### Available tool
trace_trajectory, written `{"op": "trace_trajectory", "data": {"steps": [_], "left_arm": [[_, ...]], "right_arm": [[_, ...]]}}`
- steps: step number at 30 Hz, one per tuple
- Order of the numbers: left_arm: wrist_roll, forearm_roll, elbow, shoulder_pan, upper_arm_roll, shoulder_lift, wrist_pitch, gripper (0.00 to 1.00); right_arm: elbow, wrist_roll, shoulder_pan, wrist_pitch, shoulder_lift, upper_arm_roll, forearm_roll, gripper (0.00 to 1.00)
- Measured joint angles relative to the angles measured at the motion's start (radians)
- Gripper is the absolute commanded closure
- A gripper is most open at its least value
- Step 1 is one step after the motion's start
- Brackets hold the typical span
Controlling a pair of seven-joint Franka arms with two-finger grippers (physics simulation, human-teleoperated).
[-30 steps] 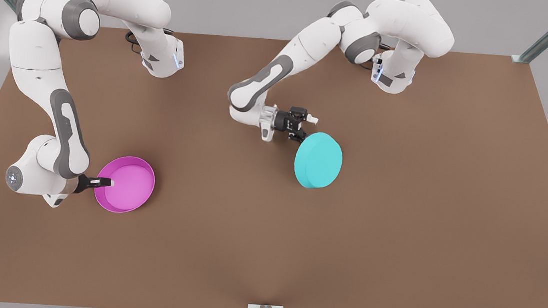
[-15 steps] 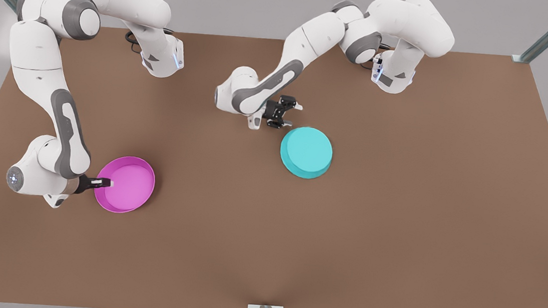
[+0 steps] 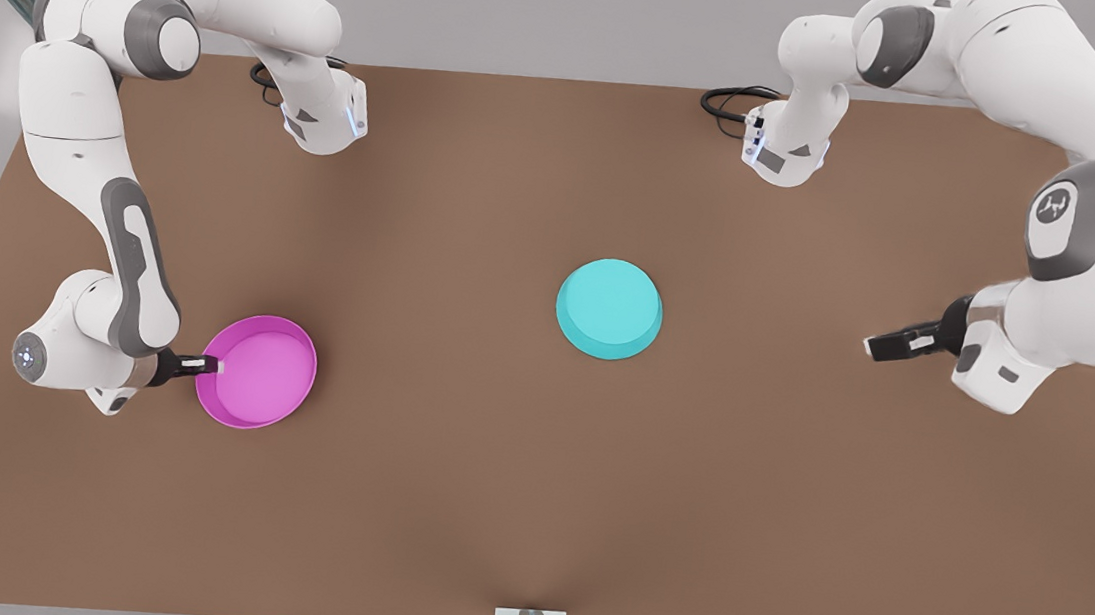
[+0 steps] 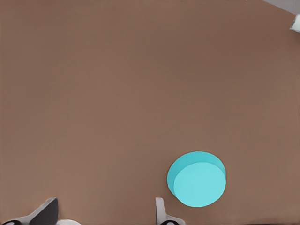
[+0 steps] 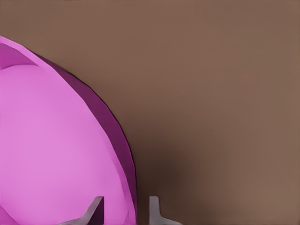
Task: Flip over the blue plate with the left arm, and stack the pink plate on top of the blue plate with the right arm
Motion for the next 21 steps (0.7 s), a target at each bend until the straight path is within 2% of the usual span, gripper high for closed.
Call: {"op": "trace_trajectory", "data": {"steps": [2, 3, 4, 5, 6, 14, 17, 21], "left_arm": [[0.113, 0.023, -0.011, 0.022, -0.002, -0.061, -0.005, 0.00], [0.171, 0.041, -0.083, 0.027, -0.003, -0.121, 0.001, 0.00], [0.185, 0.060, -0.218, 0.025, -0.006, -0.206, 0.070, 0.00], [0.266, 0.077, -0.421, 0.033, -0.006, -0.333, 0.190, 0.00], [0.284, 0.094, -0.543, 0.047, -0.008, -0.389, 0.281, 0.00], [0.299, 0.145, -0.557, 0.045, -0.007, -0.376, 0.290, 0.00], [0.299, 0.149, -0.557, 0.045, -0.007, -0.376, 0.289, 0.00], [0.299, 0.151, -0.557, 0.045, -0.007, -0.376, 0.287, 0.00]], "right_arm": [[0.000, 0.000, 0.000, 0.000, 0.000, 0.000, 0.000, 0.55], [0.000, 0.000, 0.002, 0.001, 0.001, -0.001, 0.000, 0.56], [0.000, 0.000, 0.002, 0.002, 0.002, -0.002, 0.000, 0.59], [0.000, 0.000, 0.002, 0.002, 0.002, 0.000, 0.000, 0.60], [0.000, 0.000, 0.002, 0.003, 0.002, 0.000, 0.000, 0.61], [0.000, 0.000, 0.002, 0.003, 0.002, -0.001, 0.000, 0.62], [0.000, 0.000, 0.005, 0.003, 0.006, -0.002, 0.000, 0.68], [0.000, 0.000, 0.006, 0.003, 0.006, -0.002, 0.000, 0.71]]}}
